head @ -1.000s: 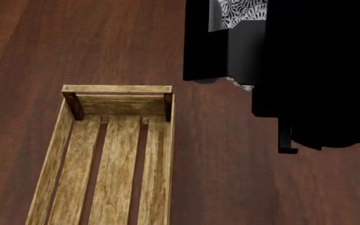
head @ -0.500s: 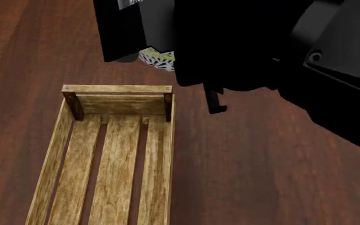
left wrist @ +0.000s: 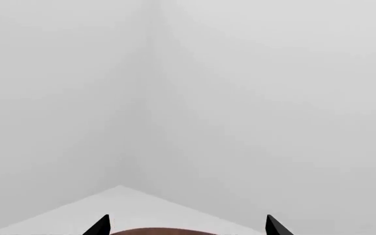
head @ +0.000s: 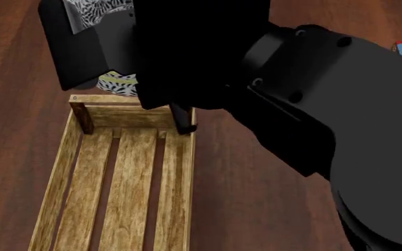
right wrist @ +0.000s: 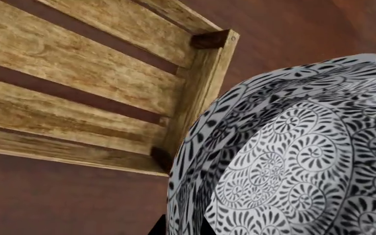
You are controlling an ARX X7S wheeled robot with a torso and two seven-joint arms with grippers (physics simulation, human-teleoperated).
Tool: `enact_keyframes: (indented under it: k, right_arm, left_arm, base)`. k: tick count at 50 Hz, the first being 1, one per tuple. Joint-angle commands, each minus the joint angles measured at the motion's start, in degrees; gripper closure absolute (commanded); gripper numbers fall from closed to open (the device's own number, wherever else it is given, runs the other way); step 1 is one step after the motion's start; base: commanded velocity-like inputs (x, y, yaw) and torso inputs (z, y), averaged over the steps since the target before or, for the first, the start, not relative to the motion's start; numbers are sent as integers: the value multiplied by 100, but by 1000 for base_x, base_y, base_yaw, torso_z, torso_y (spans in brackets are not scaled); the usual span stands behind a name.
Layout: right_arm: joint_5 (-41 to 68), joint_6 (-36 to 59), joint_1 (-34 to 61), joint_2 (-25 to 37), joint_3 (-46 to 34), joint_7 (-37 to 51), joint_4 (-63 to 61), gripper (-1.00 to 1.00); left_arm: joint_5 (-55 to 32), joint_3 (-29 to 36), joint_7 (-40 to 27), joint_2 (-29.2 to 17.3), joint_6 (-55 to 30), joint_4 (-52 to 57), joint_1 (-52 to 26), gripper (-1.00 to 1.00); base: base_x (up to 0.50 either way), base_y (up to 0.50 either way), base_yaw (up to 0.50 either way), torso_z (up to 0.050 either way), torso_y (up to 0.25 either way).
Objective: Stack the left bowl on the right bowl and place them in the tray.
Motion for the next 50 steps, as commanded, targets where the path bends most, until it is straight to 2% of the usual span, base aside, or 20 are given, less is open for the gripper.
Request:
enact_keyframes:
  k: [1,5,9,50]
  right_arm:
    - [-1355,-209,-718,-167,1264,-358,272,100]
    - [-1896,-173,-1030,-168,1830,-525,213,100]
    - [-2079,-136,-1235,-168,2011,-548,133,100]
    - [-2452,686,-2345,-162,1996,-524,-820,100]
  left_arm:
    - [79,41,-16,0,85,-58,87,-100]
    - [138,88,-14,0,172,-117,150,-100]
    - [182,102,-61,0,177,-111,179,-100]
    - [492,202,-278,-1,322,-100,421,-100]
  base:
    - [0,0,0,0,0]
    - [0,0,0,0,0]
    - [0,0,0,0,0]
    - [0,0,0,0,1]
